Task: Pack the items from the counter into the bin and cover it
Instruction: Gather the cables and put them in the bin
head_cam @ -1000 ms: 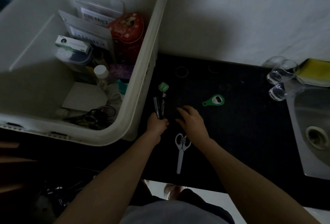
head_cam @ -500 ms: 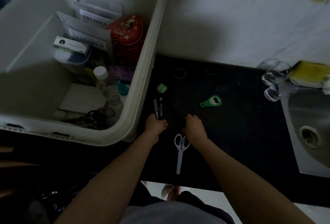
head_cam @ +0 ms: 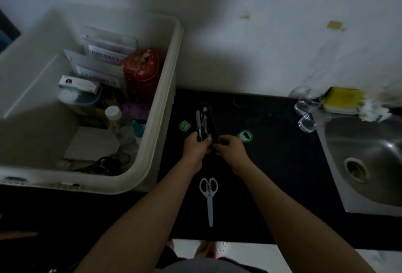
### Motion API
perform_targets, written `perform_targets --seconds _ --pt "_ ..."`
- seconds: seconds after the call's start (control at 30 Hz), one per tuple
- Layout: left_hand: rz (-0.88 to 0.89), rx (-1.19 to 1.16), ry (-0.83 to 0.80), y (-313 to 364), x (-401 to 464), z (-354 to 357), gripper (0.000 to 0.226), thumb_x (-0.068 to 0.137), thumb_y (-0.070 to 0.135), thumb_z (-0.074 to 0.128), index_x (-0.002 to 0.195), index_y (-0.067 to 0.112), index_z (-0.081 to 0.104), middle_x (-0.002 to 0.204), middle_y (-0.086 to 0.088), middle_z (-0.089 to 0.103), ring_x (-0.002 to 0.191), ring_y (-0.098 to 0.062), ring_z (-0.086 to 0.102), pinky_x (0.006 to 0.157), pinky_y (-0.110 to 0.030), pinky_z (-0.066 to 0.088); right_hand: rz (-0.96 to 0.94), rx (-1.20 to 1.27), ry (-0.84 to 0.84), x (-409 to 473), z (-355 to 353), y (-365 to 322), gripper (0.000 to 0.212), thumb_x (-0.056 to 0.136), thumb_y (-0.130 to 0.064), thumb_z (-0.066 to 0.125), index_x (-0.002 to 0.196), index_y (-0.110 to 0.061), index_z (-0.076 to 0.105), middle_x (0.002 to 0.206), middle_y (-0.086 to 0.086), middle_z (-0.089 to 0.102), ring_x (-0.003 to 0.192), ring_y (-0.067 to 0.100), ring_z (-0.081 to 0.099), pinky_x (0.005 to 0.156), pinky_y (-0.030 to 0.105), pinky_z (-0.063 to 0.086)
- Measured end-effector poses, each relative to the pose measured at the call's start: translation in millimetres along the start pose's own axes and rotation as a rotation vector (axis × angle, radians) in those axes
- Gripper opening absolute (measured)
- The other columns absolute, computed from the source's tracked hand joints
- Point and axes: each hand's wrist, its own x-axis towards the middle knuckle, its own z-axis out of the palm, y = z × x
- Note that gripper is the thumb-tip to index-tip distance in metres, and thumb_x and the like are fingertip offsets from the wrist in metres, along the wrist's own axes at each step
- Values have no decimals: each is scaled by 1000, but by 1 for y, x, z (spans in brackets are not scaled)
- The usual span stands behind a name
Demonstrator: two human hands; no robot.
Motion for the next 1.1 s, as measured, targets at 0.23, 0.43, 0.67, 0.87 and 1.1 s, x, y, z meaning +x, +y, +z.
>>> perform_targets --seconds 0.23,0.43,0.67,0.87,1.1 --pt "262 -65 13 86 -17 62 26 88 -2 59 113 -1 60 110 -20 65 102 -32 62 85 -37 52 -333 -104 227 -13 -58 -74 20 89 -7 53 97 -3 71 90 14 72 85 25 68 81 38 54" --pt "395 -127 -42 144 -37 68 26 88 1 59 115 -1 60 103 -15 65 86 -22 61 75 -32 51 -551 -339 351 -33 -80 -126 25 96 -6 43 94 4 66 77 17 64 65 21 53 53 22 32" --pt "599 -88 22 211 -53 -7 26 87 4 63 112 1 61 98 -11 64 83 -18 60 71 -26 50 -718 -454 352 -45 -35 -207 28 98 -11 41 115 -2 61 100 21 61 91 33 58 76 37 45" --pt "731 187 206 249 -52 -122 24 85 4 65 108 0 64 103 -13 67 92 -23 65 76 -30 56 -799 -436 132 -48 51 -260 28 98 -13 42 114 0 61 103 19 66 87 26 60 61 24 32" --pt "616 624 53 260 -42 -271 28 87 0 61 114 5 62 92 -3 63 76 -10 61 61 -8 50 -652 -85 78 -28 140 -299 54 91 -27 58 139 -14 38 116 6 61 102 19 61 86 31 52"
